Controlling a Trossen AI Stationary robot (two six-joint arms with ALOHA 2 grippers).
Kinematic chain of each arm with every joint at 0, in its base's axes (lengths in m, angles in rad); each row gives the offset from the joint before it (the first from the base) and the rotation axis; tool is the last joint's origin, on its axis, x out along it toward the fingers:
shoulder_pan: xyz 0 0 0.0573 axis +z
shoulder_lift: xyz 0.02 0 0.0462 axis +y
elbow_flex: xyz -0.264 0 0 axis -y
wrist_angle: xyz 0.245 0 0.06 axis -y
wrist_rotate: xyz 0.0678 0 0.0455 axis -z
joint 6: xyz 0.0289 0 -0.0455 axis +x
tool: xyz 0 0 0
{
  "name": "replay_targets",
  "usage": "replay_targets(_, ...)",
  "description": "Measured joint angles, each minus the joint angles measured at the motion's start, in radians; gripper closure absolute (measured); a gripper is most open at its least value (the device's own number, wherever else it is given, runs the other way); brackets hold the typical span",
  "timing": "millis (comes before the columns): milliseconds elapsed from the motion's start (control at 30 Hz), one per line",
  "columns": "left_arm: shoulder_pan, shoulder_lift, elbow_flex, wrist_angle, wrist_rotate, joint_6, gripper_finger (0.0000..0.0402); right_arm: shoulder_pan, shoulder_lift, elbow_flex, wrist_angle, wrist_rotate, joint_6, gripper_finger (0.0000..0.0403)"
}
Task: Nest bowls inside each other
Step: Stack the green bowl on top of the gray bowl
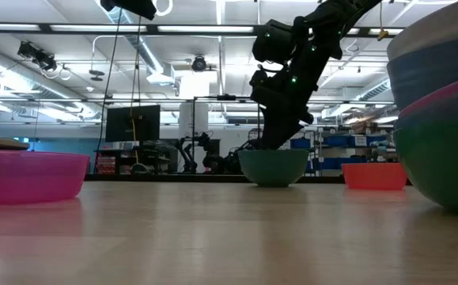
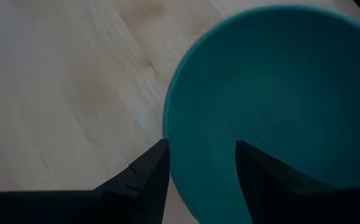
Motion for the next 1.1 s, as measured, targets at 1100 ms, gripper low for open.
replay_targets(1100, 0.000, 0.000, 0.000, 0.036, 0.000, 0.022, 0.0271, -0.035, 0.001, -0.071, 0.084, 0.012, 0.000, 0.0234)
